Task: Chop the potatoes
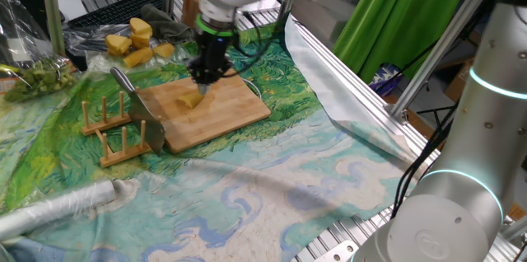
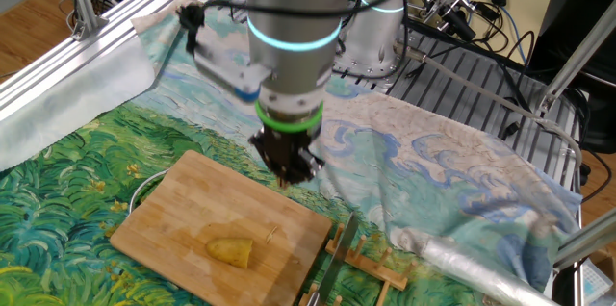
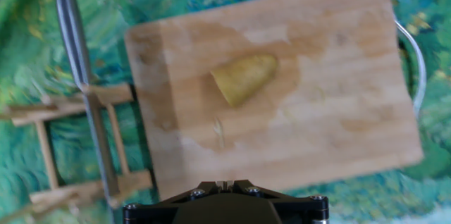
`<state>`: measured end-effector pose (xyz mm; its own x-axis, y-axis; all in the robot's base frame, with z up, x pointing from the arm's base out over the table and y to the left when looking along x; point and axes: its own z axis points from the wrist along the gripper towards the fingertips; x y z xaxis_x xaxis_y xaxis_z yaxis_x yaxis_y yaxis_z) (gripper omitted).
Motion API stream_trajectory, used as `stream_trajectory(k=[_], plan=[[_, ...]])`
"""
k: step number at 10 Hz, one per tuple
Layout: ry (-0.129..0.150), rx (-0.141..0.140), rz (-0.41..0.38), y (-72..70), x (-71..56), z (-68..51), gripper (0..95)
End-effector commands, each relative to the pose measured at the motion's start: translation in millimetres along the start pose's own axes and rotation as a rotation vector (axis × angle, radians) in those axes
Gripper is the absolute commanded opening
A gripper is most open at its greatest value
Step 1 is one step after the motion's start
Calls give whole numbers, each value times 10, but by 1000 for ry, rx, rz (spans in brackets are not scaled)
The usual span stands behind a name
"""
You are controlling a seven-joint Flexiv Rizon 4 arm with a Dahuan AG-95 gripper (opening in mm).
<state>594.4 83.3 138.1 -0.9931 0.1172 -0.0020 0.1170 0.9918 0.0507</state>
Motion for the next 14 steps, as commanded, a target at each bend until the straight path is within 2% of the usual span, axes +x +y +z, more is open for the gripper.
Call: stream_trajectory(k=[1, 2, 3, 10, 12, 14], plan=[[-4, 1, 6, 52, -57, 36, 0], [-4, 1, 13, 105, -119, 80, 0], [-2, 0, 8, 107, -126, 73, 0], [10, 1, 17, 129, -110, 62, 0], [5, 1, 56, 129, -110, 62, 0], [9, 1, 56, 129, -110, 62, 0]])
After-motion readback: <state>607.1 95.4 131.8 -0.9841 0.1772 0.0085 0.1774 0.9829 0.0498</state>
